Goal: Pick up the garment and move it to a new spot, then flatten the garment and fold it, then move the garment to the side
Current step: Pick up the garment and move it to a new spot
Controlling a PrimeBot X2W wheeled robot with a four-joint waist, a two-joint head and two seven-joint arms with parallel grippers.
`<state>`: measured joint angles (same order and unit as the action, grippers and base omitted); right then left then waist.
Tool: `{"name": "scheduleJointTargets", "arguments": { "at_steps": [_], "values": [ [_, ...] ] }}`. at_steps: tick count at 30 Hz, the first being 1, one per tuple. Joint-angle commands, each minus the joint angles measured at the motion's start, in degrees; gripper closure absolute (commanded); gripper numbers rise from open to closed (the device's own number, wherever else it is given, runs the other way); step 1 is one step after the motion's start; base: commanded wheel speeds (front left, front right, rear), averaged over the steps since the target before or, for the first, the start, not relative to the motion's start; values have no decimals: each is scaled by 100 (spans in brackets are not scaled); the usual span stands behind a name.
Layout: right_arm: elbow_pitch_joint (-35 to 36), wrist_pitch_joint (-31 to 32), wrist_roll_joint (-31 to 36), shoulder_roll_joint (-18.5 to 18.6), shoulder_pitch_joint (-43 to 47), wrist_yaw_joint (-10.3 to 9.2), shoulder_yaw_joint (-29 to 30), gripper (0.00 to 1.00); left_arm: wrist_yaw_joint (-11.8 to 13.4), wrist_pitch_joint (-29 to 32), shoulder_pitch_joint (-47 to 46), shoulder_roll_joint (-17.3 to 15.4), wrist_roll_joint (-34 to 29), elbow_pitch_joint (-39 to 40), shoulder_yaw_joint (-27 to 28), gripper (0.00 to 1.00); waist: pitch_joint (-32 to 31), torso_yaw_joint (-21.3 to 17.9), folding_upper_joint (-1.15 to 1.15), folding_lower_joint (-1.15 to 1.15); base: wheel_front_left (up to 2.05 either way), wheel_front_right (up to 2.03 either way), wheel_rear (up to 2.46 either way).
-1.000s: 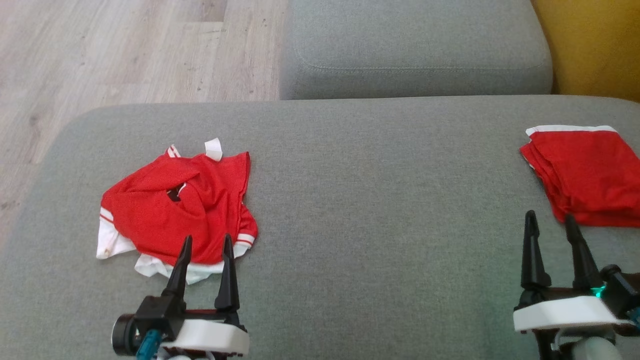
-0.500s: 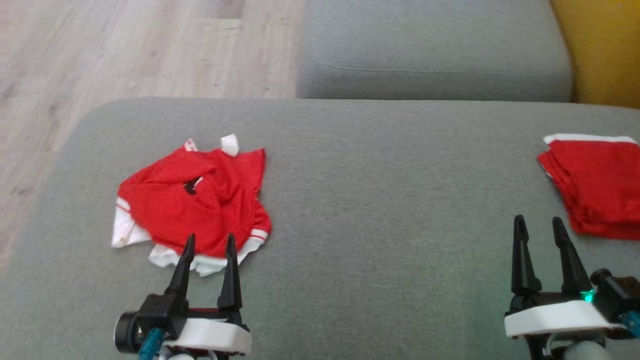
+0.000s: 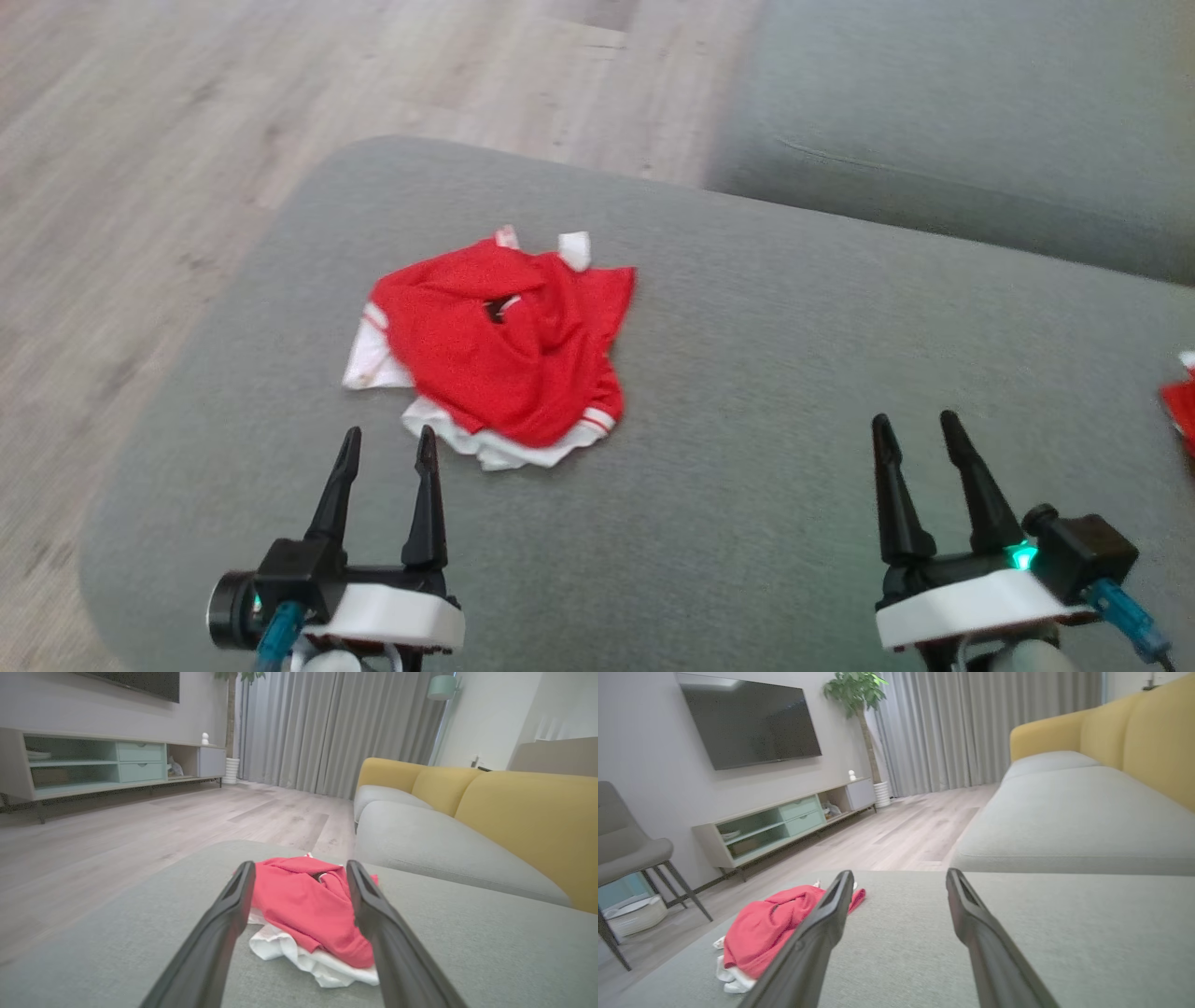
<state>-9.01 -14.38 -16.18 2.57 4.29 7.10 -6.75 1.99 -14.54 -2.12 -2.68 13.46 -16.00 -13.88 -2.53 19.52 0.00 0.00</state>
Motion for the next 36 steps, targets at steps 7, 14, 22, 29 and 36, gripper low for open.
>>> {"name": "scheduleJointTargets", "arguments": {
  "at_steps": [7, 14, 22, 29, 36],
  "values": [
    [134, -62, -99, 31, -66, 39, -393, 0, -27, -46, -153, -20, -100, 149, 217, 0, -96, 614, 0, 0, 0, 0, 0],
    [126, -62, -105, 31, -86, 39, -461, 0, -19, -46, -137, -20, -39, 199, 287, 0, -64, 619, 0, 0, 0, 0, 0],
    [190, -62, 32, 31, -279, 39, -369, 0, -269, -46, -930, -43, -203, 49, 325, 0, 469, 284, 0, 0, 0, 0, 0],
    [409, -62, 234, 31, -760, 39, -177, 0, -838, 994, -3272, -208, -251, -1240, -158, 0, 1359, -223, 0, 0, 0, 0, 0],
    [622, -62, 169, 31, -1181, 39, -131, 0, -944, 2853, -4937, -408, 766, -2139, -1251, 0, 1999, -747, 0, 0, 0, 0, 0]
  ]
}}
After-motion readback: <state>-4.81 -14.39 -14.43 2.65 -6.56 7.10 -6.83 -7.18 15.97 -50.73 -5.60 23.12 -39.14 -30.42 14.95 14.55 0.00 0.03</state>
